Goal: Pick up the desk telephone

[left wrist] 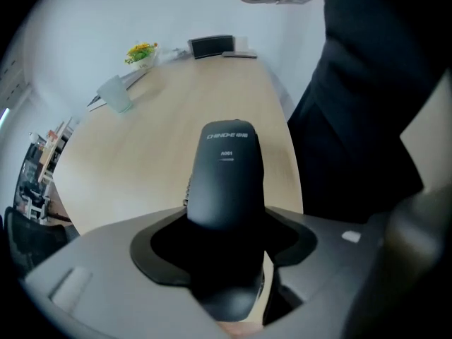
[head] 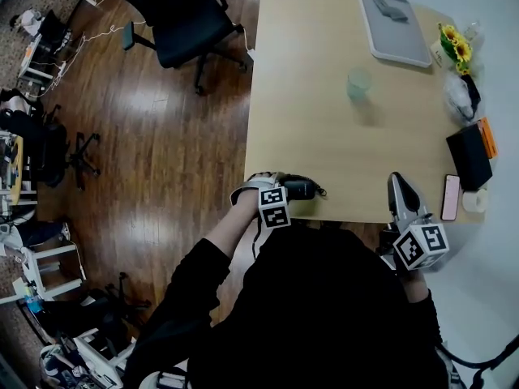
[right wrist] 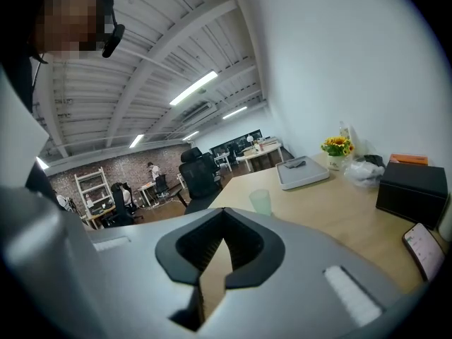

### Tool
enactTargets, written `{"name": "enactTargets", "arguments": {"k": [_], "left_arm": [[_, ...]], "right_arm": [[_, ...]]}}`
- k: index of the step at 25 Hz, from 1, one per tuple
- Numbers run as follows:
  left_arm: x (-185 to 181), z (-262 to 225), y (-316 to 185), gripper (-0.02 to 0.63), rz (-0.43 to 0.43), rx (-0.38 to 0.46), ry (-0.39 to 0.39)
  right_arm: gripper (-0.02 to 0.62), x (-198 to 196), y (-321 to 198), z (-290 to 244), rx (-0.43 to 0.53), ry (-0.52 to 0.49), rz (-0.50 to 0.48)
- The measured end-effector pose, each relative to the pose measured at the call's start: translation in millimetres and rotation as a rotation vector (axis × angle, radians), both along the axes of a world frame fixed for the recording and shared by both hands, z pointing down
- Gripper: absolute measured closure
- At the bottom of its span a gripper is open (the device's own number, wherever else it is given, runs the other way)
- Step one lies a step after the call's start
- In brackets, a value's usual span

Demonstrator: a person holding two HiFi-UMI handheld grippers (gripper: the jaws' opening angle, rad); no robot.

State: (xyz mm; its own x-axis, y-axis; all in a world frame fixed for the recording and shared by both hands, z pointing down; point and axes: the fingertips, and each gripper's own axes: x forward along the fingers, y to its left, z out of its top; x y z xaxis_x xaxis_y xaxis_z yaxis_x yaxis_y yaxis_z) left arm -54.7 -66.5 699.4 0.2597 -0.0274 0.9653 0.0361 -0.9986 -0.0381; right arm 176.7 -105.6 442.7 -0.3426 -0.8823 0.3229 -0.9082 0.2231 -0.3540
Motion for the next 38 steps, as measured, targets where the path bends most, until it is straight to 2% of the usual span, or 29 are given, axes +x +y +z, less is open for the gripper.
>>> {"name": "enactTargets", "arguments": {"k": [3,5,9,13,18,21,23,27,32,35,38], "left_arm": [[-4.8,4.5,-3.7,0.344,-0.178,-0.076,-0.046],[-7.5,4.8,-7.2,0.342,-0.278,-0.136,-0.041],[-8.1,1.7,-10.0,0.342,-0.338,-0.172,0.036],[-7.5,-0.1,-10.6,0.344,-0.370,-0.159,0.061],[-7.7,-4.2,-15.3,0.345,-0.552,-0.175,0.155],[-3.7,-19.0,-32.5,0.345,-0.610,-0.118,0.210],[4.8,-47.8,-51.9,0.345,-0.654,-0.070,0.295],[20.7,-129.7,-94.0,0.345,-0.782,0.021,0.527],[38.1,-234.6,-128.1,0.344,-0.829,0.136,0.822],[41.4,-284.6,-135.7,0.344,-0.870,0.179,0.999],[39.4,-316.3,-139.0,0.344,-0.895,0.218,1.089]], "right_arm": [[0.594,6.5,-1.6,3.6,-0.011,-0.006,0.004],[0.594,9.4,-3.5,2.5,-0.006,-0.006,0.003],[0.594,13.3,-5.2,9.1,-0.016,-0.015,0.005],[0.594,9.2,-6.6,12.1,-0.035,-0.028,-0.002],[0.594,4.5,-7.8,10.0,-0.027,-0.024,-0.012],[0.594,6.8,-9.4,10.1,-0.024,-0.021,-0.010],[0.594,9.8,-10.8,10.3,-0.020,-0.018,-0.004],[0.594,15.0,-16.5,8.2,-0.013,-0.013,0.008],[0.594,15.2,-27.1,1.0,0.001,-0.015,0.002],[0.594,18.3,-32.4,-0.5,0.010,-0.020,-0.001],[0.594,21.4,-34.9,-0.4,0.015,-0.023,0.002]]}}
